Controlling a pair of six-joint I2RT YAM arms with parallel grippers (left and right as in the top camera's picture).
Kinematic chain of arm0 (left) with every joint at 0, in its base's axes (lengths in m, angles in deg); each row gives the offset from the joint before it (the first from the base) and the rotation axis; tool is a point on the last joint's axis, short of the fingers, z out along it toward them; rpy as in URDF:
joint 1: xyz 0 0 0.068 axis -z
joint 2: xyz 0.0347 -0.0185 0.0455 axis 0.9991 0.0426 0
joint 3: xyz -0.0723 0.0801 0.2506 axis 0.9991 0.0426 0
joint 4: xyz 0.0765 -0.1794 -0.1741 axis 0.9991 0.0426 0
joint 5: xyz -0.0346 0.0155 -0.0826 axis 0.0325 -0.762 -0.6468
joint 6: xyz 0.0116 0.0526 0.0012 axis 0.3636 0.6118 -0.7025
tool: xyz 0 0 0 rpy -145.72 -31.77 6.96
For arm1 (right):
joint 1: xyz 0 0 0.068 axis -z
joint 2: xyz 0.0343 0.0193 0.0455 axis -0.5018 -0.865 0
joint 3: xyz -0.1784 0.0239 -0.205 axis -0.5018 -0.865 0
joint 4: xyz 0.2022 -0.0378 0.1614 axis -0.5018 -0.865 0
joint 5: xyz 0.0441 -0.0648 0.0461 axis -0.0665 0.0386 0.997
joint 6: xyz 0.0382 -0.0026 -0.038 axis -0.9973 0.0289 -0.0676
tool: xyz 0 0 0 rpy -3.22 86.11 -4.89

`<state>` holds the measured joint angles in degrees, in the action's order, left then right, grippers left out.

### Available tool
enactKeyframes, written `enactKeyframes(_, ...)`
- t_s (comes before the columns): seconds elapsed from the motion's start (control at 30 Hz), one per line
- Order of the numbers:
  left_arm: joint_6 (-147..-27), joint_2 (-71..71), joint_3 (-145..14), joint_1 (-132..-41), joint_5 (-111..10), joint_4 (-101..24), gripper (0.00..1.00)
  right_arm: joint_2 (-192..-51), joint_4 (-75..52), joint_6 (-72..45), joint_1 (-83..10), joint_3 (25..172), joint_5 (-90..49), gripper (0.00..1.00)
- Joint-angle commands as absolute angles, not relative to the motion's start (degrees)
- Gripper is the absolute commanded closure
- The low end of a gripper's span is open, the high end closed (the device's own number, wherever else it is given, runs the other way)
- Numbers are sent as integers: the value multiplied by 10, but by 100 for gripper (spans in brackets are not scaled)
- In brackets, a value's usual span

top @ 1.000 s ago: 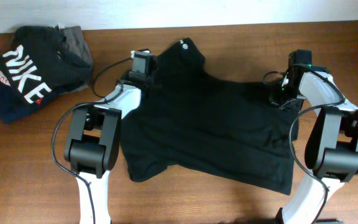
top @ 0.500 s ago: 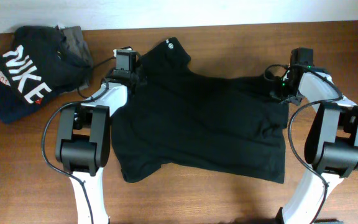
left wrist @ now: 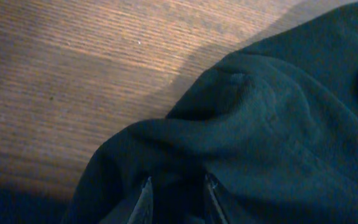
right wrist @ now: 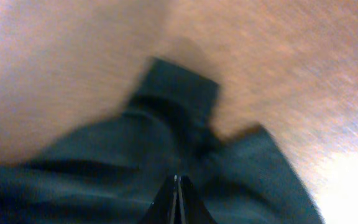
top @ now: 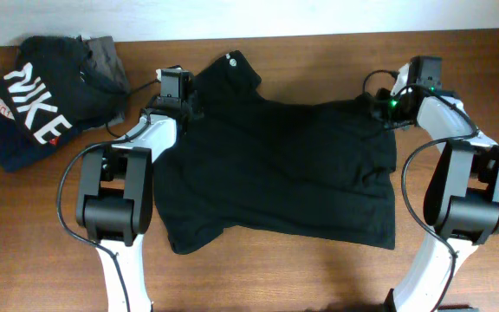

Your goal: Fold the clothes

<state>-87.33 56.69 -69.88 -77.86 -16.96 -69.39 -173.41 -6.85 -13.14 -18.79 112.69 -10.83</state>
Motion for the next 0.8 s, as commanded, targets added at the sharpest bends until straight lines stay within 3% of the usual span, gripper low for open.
enactKeyframes(0.0, -843, 514, -698, -773, -220, -690, 72, -1739, -80, -136, -185, 1158, -50, 96)
enactKeyframes(0.17, -811, 502, -698, -752, -285, -690, 73, -1739, -119, -95, -197, 1163, -53, 96)
enactKeyframes(0.37, -771, 503, -698, -705, -253, -700, 72, -1741, -172, -88, -231, 1162, -152, 96)
enactKeyframes(0.77, -771, 551, -698, -694, -240, -765, 72, -1778, -132, -91, -235, 1159, -150, 96)
